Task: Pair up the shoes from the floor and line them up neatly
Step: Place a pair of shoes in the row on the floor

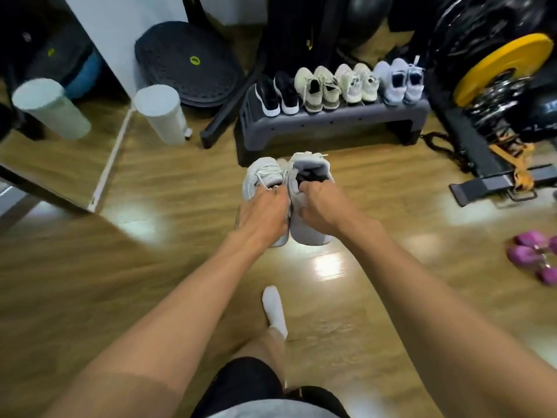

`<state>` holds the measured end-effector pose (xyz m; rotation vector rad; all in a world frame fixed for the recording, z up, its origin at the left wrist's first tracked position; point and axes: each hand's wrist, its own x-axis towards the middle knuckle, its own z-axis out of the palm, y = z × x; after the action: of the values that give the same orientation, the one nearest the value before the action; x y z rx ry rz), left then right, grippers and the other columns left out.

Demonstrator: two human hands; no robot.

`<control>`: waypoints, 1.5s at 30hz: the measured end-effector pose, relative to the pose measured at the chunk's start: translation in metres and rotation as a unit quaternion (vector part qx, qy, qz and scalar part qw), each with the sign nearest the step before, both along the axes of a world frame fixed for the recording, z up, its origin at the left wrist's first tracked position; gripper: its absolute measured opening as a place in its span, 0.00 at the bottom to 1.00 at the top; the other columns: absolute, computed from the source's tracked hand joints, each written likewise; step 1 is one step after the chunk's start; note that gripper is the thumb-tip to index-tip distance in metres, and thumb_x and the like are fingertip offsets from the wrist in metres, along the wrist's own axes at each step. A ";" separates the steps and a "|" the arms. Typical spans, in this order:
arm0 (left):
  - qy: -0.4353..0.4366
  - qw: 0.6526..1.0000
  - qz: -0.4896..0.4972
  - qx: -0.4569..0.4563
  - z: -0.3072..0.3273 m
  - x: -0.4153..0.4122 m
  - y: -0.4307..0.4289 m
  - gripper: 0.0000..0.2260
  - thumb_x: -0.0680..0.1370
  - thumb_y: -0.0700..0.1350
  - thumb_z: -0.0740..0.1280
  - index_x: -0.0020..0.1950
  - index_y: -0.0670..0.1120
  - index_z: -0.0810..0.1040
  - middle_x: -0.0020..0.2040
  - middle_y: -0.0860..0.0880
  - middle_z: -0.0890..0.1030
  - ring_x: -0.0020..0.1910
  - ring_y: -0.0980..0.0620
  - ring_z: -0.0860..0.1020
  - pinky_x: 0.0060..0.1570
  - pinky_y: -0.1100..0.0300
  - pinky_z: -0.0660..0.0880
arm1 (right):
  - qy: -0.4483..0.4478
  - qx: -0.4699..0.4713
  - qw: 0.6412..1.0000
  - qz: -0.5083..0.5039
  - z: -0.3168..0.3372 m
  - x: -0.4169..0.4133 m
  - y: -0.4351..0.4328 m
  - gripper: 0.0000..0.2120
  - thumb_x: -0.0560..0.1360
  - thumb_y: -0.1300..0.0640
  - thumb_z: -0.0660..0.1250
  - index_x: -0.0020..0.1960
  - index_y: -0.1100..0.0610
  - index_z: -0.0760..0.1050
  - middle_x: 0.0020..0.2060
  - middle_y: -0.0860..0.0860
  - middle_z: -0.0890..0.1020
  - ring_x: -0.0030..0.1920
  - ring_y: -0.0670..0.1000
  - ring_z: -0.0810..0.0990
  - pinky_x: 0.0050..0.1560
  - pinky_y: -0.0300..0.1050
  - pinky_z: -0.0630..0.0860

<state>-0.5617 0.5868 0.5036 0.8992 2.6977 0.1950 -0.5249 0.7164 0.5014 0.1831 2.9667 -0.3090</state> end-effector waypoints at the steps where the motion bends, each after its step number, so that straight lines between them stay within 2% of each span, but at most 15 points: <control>1: -0.010 1.000 -0.010 0.004 -0.008 -0.012 0.017 0.15 0.76 0.43 0.61 0.62 0.43 0.69 0.62 0.43 0.75 0.64 0.41 0.69 0.42 0.49 0.69 | -0.008 0.000 1.000 -0.005 -0.007 -0.010 0.016 0.10 0.76 0.59 0.59 0.51 0.61 0.77 0.47 0.58 0.83 0.45 0.60 0.79 0.40 0.48 0.72; 4: -0.037 0.998 -0.040 0.006 -0.027 -0.049 0.067 0.16 0.75 0.41 0.62 0.64 0.43 0.69 0.63 0.43 0.75 0.64 0.42 0.69 0.46 0.46 0.73 | -0.032 -0.033 0.997 -0.059 -0.020 -0.038 0.058 0.10 0.76 0.60 0.60 0.52 0.63 0.77 0.48 0.60 0.83 0.47 0.62 0.79 0.41 0.47 0.71; 10: -0.076 0.994 -0.083 0.000 -0.062 -0.116 0.160 0.13 0.75 0.39 0.63 0.60 0.42 0.70 0.56 0.41 0.78 0.58 0.41 0.72 0.43 0.47 0.74 | -0.075 -0.112 0.975 -0.175 -0.060 -0.099 0.142 0.14 0.69 0.58 0.65 0.53 0.58 0.76 0.50 0.57 0.80 0.56 0.61 0.75 0.50 0.50 0.77; 15: -0.161 0.981 -0.099 -0.042 -0.105 -0.175 0.230 0.15 0.75 0.37 0.65 0.61 0.40 0.68 0.56 0.38 0.76 0.57 0.39 0.72 0.46 0.47 0.73 | -0.126 -0.113 0.972 -0.163 -0.098 -0.145 0.214 0.13 0.71 0.58 0.64 0.55 0.61 0.74 0.50 0.59 0.80 0.56 0.62 0.74 0.46 0.49 0.75; 20: -0.213 0.973 -0.058 -0.069 -0.158 -0.223 0.297 0.19 0.75 0.36 0.68 0.63 0.40 0.67 0.59 0.38 0.75 0.61 0.39 0.71 0.48 0.50 0.70 | -0.132 -0.119 0.976 -0.128 -0.152 -0.195 0.283 0.12 0.74 0.59 0.60 0.56 0.60 0.74 0.52 0.59 0.79 0.56 0.62 0.73 0.46 0.50 0.75; 24: -0.217 0.973 -0.019 -0.072 -0.223 -0.257 0.339 0.18 0.76 0.34 0.66 0.64 0.38 0.67 0.60 0.37 0.75 0.62 0.40 0.70 0.49 0.52 0.69 | -0.170 -0.092 0.977 -0.087 -0.213 -0.242 0.330 0.14 0.75 0.60 0.60 0.59 0.60 0.71 0.53 0.61 0.78 0.57 0.62 0.73 0.48 0.50 0.74; 28: -0.194 0.976 -0.028 -0.096 -0.302 -0.292 0.375 0.16 0.78 0.36 0.65 0.64 0.37 0.69 0.60 0.38 0.76 0.60 0.40 0.74 0.51 0.53 0.70 | -0.205 -0.106 0.968 -0.098 -0.288 -0.285 0.364 0.16 0.74 0.59 0.60 0.61 0.58 0.71 0.57 0.60 0.76 0.60 0.61 0.72 0.53 0.53 0.77; 31: -0.215 0.973 0.009 -0.089 -0.369 -0.317 0.392 0.18 0.77 0.37 0.66 0.65 0.37 0.69 0.60 0.37 0.76 0.60 0.39 0.74 0.52 0.50 0.73 | -0.214 -0.085 0.968 -0.095 -0.347 -0.311 0.380 0.16 0.74 0.60 0.62 0.61 0.59 0.72 0.56 0.60 0.78 0.59 0.61 0.74 0.50 0.52 0.78; 33: -0.223 0.971 0.029 -0.077 -0.414 -0.332 0.399 0.17 0.76 0.36 0.66 0.65 0.38 0.69 0.60 0.37 0.76 0.60 0.39 0.73 0.52 0.48 0.74 | -0.229 -0.068 0.967 -0.087 -0.386 -0.327 0.387 0.16 0.74 0.60 0.63 0.62 0.59 0.72 0.56 0.60 0.78 0.58 0.61 0.75 0.49 0.52 0.77; 36: -0.215 0.973 0.030 -0.076 -0.480 -0.351 0.410 0.19 0.75 0.35 0.66 0.65 0.38 0.69 0.61 0.37 0.75 0.62 0.39 0.71 0.55 0.47 0.74 | -0.246 -0.050 0.963 -0.096 -0.441 -0.349 0.401 0.18 0.74 0.62 0.63 0.64 0.58 0.70 0.57 0.60 0.77 0.61 0.60 0.74 0.53 0.52 0.75; 39: -0.212 0.973 0.043 -0.084 -0.535 -0.365 0.413 0.20 0.74 0.33 0.66 0.65 0.39 0.68 0.61 0.37 0.74 0.63 0.40 0.70 0.53 0.48 0.73 | -0.249 -0.010 0.967 -0.048 -0.492 -0.365 0.406 0.18 0.74 0.62 0.62 0.64 0.59 0.68 0.58 0.58 0.76 0.65 0.58 0.69 0.58 0.52 0.69; 43: -0.236 0.967 0.057 -0.071 -0.598 -0.384 0.424 0.19 0.76 0.33 0.62 0.67 0.38 0.66 0.63 0.37 0.71 0.66 0.40 0.67 0.58 0.48 0.69 | -0.259 0.024 0.966 -0.013 -0.562 -0.388 0.411 0.18 0.75 0.61 0.61 0.64 0.59 0.66 0.59 0.57 0.77 0.66 0.57 0.67 0.58 0.51 0.65; 45: -0.198 0.977 0.060 -0.056 -0.628 -0.387 0.424 0.19 0.75 0.34 0.64 0.66 0.37 0.69 0.61 0.37 0.73 0.64 0.40 0.70 0.57 0.49 0.70 | -0.265 0.021 0.964 -0.014 -0.586 -0.397 0.413 0.18 0.75 0.61 0.60 0.65 0.60 0.65 0.58 0.58 0.77 0.64 0.59 0.70 0.58 0.51 0.66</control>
<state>-0.9486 1.0107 -0.1240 0.5918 2.3625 0.2183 -0.9215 1.1298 -0.0851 0.2644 2.4420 -0.1644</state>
